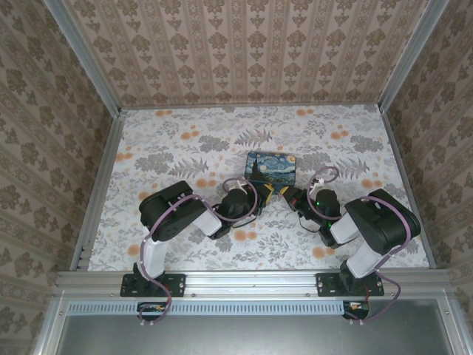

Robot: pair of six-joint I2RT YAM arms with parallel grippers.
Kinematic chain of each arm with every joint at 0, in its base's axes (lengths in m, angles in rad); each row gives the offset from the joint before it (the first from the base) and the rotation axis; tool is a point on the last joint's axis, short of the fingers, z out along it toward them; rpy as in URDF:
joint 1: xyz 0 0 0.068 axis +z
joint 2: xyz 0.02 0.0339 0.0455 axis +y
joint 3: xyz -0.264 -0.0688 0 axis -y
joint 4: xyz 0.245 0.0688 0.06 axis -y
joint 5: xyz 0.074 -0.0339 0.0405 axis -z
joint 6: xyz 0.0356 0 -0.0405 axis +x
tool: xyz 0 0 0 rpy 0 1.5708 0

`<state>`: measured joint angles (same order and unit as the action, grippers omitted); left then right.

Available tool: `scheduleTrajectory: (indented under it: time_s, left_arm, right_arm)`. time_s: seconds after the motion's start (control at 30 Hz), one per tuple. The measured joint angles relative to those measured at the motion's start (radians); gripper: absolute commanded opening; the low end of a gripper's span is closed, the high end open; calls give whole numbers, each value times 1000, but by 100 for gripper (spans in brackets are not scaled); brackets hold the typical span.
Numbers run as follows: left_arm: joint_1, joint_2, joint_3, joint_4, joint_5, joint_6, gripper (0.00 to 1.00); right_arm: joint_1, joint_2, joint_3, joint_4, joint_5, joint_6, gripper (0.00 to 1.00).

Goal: Unlock the padlock with the key

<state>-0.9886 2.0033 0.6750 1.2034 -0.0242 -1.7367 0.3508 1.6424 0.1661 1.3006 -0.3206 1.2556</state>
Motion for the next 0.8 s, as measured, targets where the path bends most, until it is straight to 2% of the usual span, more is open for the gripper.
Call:
scheduleTrajectory:
  time_s: [0.8]
  left_arm:
    - [0,0,26,-6,-18,-15,0]
  right_arm:
    - [53,2,-13,37,82,80,0]
